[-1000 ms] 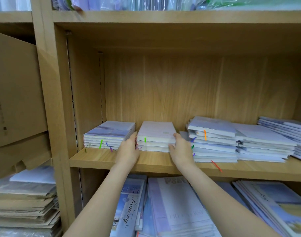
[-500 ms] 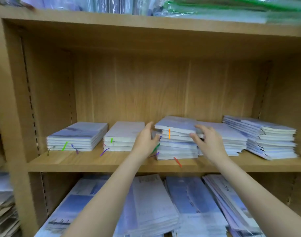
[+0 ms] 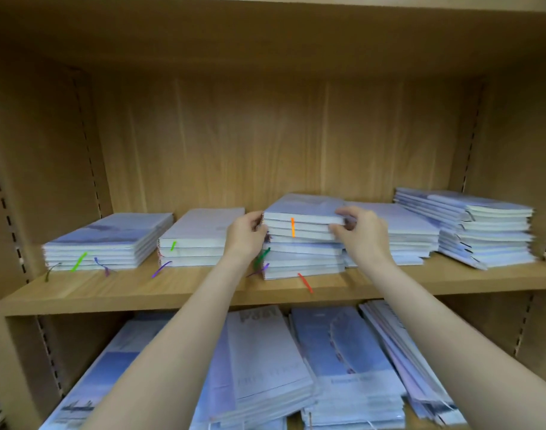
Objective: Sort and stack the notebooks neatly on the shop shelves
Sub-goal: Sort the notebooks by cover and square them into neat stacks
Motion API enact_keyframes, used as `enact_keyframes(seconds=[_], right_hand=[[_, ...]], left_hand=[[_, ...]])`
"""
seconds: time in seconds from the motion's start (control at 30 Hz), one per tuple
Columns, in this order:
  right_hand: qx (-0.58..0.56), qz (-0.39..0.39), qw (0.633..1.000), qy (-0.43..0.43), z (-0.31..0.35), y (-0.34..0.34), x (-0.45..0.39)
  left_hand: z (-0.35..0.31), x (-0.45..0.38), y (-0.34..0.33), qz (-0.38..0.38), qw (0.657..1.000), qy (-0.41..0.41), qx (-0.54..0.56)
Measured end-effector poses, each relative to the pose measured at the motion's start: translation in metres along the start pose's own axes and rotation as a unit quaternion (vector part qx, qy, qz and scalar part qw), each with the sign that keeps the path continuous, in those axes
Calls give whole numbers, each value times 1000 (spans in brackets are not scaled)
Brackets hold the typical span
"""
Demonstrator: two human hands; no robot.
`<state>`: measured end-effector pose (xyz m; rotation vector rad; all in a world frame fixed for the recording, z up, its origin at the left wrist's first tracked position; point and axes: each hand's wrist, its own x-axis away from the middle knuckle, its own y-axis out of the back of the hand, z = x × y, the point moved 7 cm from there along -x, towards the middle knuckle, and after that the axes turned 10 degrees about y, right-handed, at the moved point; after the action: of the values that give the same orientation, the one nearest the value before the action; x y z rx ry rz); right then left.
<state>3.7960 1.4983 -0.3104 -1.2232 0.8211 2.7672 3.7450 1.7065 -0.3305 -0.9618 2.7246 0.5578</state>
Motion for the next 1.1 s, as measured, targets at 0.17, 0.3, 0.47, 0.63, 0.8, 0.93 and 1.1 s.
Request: enact_keyframes(seconds=[0.17,0.3,0.47,0.63,0.8,0.93,1.1], right_hand=[[-71,21,997,-26,-3,-8,1],[-101,29,993,-50,-7,-10,-1],[-121,56,989,-61,-14,-4,-1],[-47,85,995,-35,-22,-3,-8],[-53,122,991,-32,-26,-15,-5],[-95,96,990,-50,-35,-21,-5],[-251,58,965,-49,-43,-38,14]], left_hand=[[-2,8,0,19,1000,7,9],[1,11,-3,35,999,-1,3],[2,23,-4,19,999,-32,12],[1,29,-9,56,998,-24,30],[6,16,-3,-17,997,-19,-71],[9,20,-15,10,999,-9,-43],[15,25,-18,11,999,7,-41]])
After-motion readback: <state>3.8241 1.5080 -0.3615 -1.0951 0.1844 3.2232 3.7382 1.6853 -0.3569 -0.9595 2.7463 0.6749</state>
